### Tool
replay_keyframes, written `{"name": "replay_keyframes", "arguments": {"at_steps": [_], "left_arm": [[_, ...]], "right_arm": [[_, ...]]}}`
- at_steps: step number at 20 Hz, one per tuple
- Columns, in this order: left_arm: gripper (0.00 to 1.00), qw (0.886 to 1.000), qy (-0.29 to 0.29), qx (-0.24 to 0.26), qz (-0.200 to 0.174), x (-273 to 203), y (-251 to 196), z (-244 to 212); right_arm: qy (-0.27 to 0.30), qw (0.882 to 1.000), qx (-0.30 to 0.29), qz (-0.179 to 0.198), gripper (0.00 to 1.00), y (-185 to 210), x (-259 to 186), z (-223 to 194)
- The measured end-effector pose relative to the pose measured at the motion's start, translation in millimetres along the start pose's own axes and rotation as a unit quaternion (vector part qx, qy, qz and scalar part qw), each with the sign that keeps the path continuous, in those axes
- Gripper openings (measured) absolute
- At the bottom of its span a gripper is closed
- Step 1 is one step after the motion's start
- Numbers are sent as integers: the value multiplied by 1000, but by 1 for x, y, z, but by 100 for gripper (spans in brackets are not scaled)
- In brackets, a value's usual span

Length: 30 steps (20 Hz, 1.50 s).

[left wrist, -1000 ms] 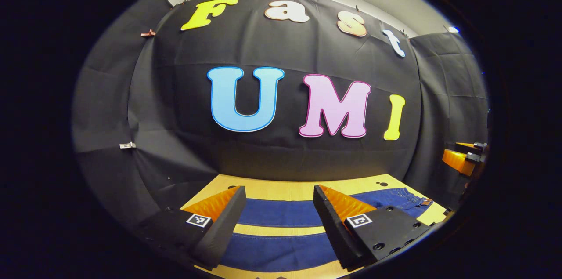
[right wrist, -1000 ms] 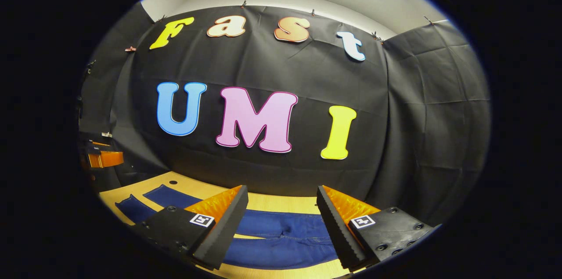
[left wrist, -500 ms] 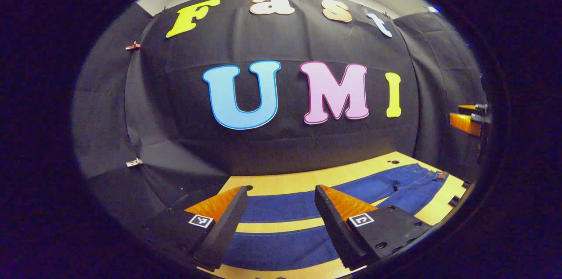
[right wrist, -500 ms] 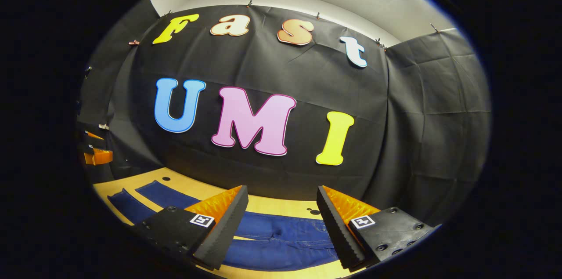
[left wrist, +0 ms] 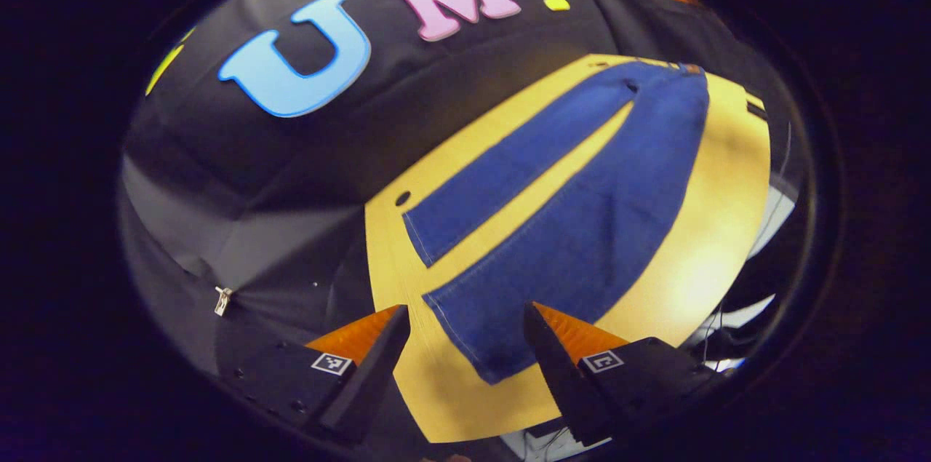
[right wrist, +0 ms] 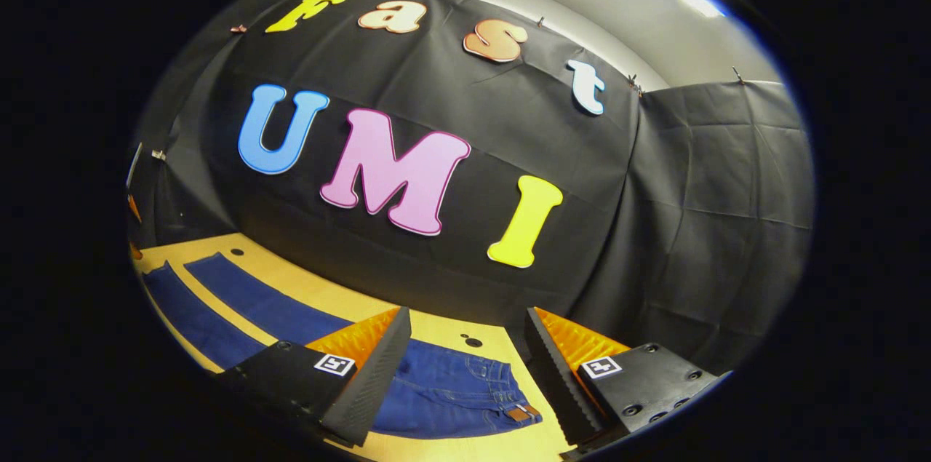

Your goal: Grasp the waist and the cuffs of the jeans and fold them to make the two legs overlap; first hold the waist and fold one-third of the jeans toward the cuffs, then hold the cuffs and fold the remaining one-third in the same direction to finish folding.

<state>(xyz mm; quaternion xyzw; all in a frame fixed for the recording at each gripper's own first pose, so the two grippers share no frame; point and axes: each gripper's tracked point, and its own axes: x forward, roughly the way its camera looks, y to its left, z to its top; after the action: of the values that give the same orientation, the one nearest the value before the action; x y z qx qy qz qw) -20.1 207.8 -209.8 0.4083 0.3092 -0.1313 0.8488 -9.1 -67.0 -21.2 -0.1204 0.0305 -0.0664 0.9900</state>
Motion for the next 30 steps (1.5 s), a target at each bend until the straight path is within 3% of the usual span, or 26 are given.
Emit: {"name": "replay_keyframes", "arguments": {"at_steps": [2,4,7,10,15,16,17,19,20,21,22,23,26,30], "left_arm": [[98,995,32,90,-34,13,-17,-28],[98,981,72,166,-66,29,-29,-58],[99,960,96,251,-81,46,-37,-83],[96,950,92,288,-76,60,-34,-83],[90,946,94,300,-80,85,-22,-81],[78,947,94,299,-76,88,-21,-79],[75,948,101,293,-72,91,-21,-78],[57,951,112,278,-71,97,-20,-75],[41,952,116,272,-73,104,-20,-76],[34,953,121,268,-77,110,-22,-76],[20,953,125,264,-77,108,-21,-76],[16,954,127,260,-75,106,-21,-75],[7,959,127,242,-69,110,-22,-74],[6,963,137,216,-87,110,-24,-74]], "right_arm": [[20,1000,1,2,97,0,-4,-18],[42,999,-9,3,97,-2,-9,-37],[75,997,-9,1,96,-8,-16,-61],[90,996,-17,-9,97,-17,-20,-72],[111,992,-51,-21,97,-42,-20,-96],[121,990,-64,-25,97,-48,-19,-105],[131,988,-73,-25,96,-54,-18,-112],[141,986,-86,-22,96,-62,-18,-121],[145,985,-93,-23,96,-66,-17,-123],[147,983,-104,-24,96,-71,-15,-126],[147,981,-121,-24,96,-78,-12,-131],[147,978,-146,-23,96,-84,-9,-135],[141,957,-252,12,96,-97,-2,-154],[159,899,-393,106,96,-108,10,-202]]}}
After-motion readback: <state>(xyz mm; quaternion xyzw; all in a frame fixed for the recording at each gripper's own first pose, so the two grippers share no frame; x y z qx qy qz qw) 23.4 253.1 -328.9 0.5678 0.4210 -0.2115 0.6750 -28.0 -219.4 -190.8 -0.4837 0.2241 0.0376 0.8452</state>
